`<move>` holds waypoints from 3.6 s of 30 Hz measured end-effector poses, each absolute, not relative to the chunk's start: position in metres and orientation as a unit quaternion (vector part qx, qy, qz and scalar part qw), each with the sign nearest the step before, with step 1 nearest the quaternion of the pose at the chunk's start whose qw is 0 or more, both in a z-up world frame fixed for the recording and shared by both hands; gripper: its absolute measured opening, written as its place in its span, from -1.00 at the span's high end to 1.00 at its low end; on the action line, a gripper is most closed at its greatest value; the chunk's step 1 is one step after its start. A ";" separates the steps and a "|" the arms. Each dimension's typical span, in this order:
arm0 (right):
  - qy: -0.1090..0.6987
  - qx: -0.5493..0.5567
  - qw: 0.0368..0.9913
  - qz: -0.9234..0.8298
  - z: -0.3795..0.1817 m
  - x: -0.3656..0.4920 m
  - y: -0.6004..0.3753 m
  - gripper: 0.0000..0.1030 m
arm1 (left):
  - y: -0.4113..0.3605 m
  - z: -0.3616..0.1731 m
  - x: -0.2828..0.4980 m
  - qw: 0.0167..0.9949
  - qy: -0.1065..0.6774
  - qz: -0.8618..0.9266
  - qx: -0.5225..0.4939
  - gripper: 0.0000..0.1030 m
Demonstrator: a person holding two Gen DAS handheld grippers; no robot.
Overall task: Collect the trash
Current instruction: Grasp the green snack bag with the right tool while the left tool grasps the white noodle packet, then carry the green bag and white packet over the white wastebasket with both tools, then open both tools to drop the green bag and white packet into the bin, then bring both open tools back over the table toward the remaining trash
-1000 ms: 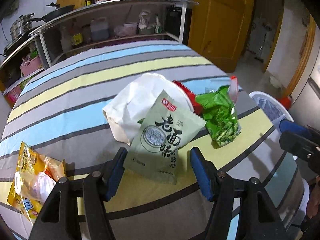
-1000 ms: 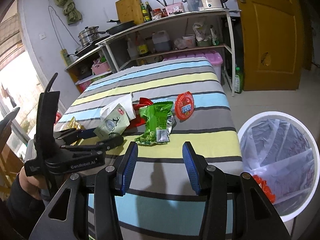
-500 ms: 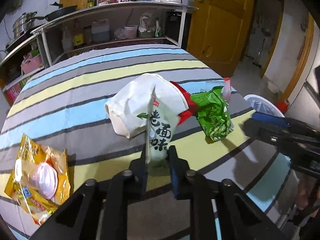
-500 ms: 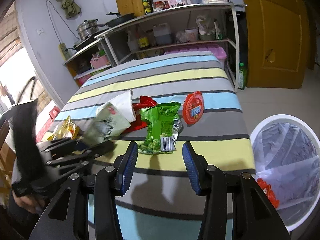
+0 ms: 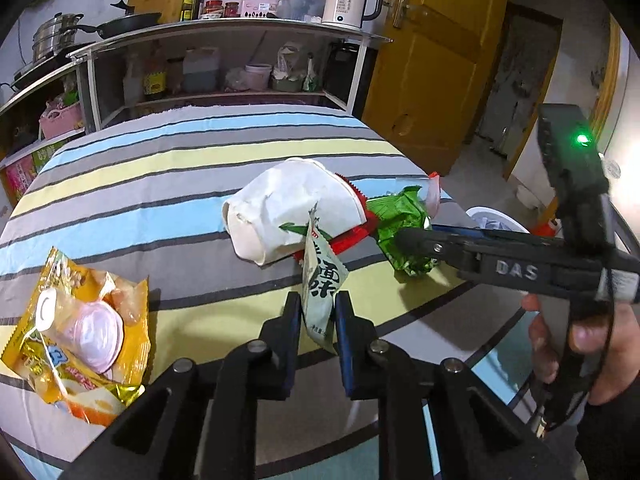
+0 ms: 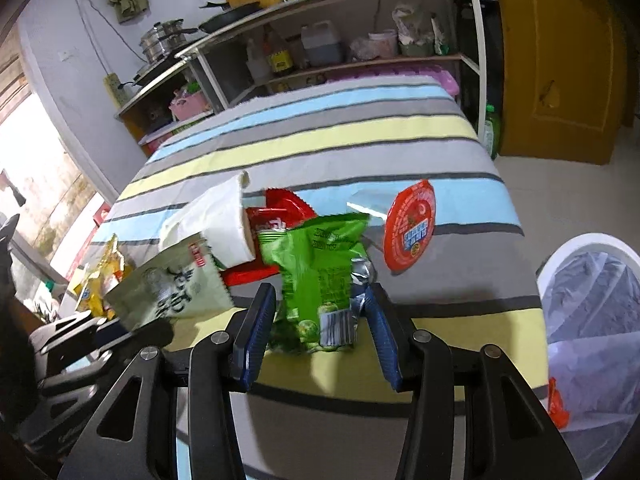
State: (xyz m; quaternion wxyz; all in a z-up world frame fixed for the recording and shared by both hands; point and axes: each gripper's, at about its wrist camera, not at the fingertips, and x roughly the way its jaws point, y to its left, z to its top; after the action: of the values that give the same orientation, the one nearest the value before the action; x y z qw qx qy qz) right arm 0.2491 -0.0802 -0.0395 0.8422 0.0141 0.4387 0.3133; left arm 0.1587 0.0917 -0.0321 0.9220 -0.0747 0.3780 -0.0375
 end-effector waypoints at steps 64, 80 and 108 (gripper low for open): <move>0.357 0.120 0.907 0.187 0.001 0.171 -0.304 0.37 | -0.077 0.031 0.166 0.930 0.314 -0.191 -0.030 0.66; 0.388 0.137 0.898 0.154 -0.027 0.198 -0.331 0.32 | -0.109 0.005 0.209 0.912 0.350 -0.212 -0.025 0.66; 0.385 0.143 0.900 0.148 -0.029 0.197 -0.336 0.02 | -0.111 -0.004 0.214 0.905 0.366 -0.215 -0.034 0.52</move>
State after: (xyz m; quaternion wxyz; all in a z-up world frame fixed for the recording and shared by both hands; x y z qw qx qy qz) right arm 0.1974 -0.3364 -0.0288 0.8999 0.1430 0.3845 0.1477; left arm 0.2145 -0.1108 -0.0037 0.9048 -0.0341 0.3660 -0.2149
